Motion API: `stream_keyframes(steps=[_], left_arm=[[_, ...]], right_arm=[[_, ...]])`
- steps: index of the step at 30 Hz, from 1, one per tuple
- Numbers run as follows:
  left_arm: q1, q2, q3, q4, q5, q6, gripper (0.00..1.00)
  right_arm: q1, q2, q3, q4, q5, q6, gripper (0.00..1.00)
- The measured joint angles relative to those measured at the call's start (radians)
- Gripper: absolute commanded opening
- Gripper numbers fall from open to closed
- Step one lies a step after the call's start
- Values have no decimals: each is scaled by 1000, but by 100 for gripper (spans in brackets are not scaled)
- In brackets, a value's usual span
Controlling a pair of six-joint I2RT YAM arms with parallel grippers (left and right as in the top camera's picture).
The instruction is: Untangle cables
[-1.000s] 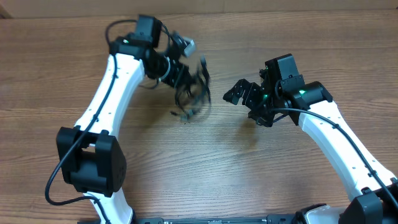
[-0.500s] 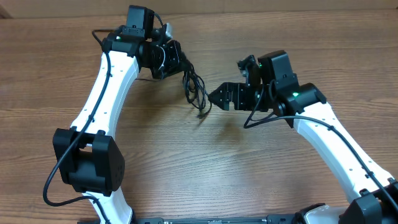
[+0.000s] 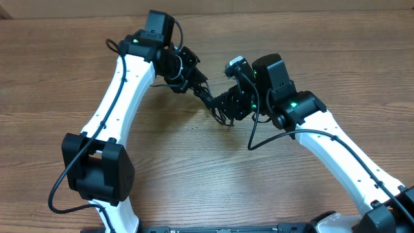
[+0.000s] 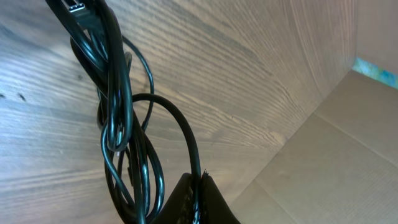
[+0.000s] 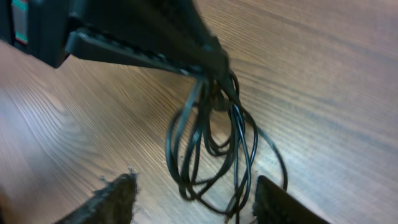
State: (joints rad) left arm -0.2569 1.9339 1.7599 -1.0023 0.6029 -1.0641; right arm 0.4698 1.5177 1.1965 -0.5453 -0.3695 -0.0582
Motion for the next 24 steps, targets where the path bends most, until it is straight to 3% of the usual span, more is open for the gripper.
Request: stream_keyframes(steps=[5, 8, 21, 24], left_arm=[[-26, 0, 0, 0, 0, -35, 4], [-29, 0, 0, 0, 4, -53, 4], [-29, 0, 0, 0, 66, -97, 4], [-29, 0, 0, 0, 72, -100, 4]], right_arm=[[16, 0, 0, -3, 12, -123, 46], [26, 0, 0, -14, 15, -168, 33], [34, 10, 0, -23, 48, -227, 32], [34, 44, 0, -22, 66, -231, 23]])
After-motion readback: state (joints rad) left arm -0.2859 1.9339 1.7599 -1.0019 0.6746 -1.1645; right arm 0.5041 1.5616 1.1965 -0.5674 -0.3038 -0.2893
